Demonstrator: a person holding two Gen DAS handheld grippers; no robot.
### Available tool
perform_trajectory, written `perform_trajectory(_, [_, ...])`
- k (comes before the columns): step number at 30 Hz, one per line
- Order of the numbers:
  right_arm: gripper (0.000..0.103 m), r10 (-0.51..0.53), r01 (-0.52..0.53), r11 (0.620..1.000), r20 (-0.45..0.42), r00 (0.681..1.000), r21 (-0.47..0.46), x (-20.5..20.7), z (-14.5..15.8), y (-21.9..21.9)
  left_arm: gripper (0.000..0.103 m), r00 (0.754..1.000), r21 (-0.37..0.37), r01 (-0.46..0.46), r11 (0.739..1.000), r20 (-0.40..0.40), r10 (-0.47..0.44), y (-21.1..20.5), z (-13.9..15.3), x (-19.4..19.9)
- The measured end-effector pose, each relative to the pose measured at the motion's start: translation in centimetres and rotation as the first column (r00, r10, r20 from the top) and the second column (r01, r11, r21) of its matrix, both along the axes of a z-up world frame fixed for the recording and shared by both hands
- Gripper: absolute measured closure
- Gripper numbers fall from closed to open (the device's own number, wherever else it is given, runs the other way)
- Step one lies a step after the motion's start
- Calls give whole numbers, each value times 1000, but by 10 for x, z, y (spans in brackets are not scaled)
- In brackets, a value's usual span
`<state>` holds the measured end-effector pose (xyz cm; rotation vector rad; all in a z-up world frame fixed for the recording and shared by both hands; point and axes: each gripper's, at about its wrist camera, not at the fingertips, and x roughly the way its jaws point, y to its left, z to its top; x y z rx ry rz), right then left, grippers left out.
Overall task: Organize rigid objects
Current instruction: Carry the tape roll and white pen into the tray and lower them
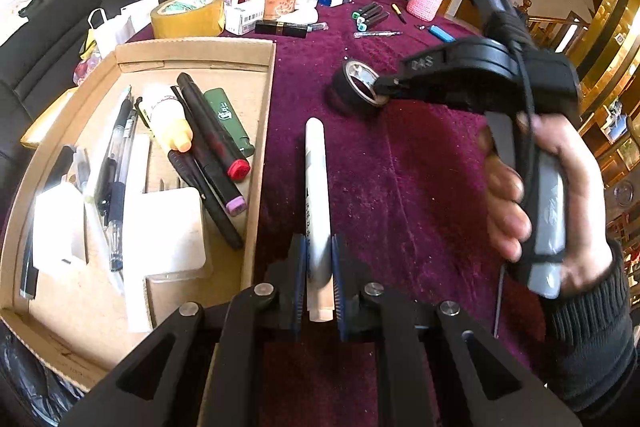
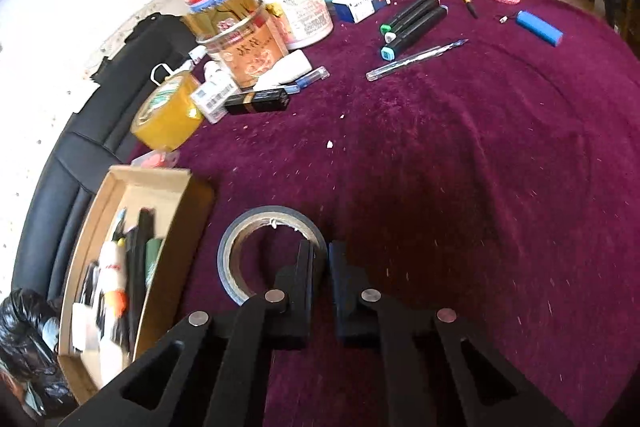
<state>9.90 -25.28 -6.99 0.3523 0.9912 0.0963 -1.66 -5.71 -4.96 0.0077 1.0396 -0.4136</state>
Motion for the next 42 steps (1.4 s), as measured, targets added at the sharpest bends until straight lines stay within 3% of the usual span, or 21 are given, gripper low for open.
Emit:
perform_trajectory(8, [94, 93, -91, 995, 75, 993, -28, -50, 34, 30, 91, 999, -51, -22, 998, 47, 25, 14, 25, -16])
perform_trajectory(14, [94, 148, -144, 988, 102, 984, -50, -56, 52, 59, 91, 993, -99, -88, 991, 68, 95, 55, 47, -9])
perform_trajectory(25, [94, 212, -208, 977, 83, 974, -55, -10, 52, 112, 91, 964, -82, -258, 963, 46, 262, 136, 43, 50])
perform_trajectory(33, [94, 205, -203, 976, 18, 979, -78, 38, 30, 128, 91, 965, -47, -261, 964, -3, 261, 161, 23, 95])
perform_trajectory(42, [94, 195, -200, 970, -48, 980, -139, 65, 12, 138, 91, 975, 5, -215, 977, -60, 215, 163, -4, 133])
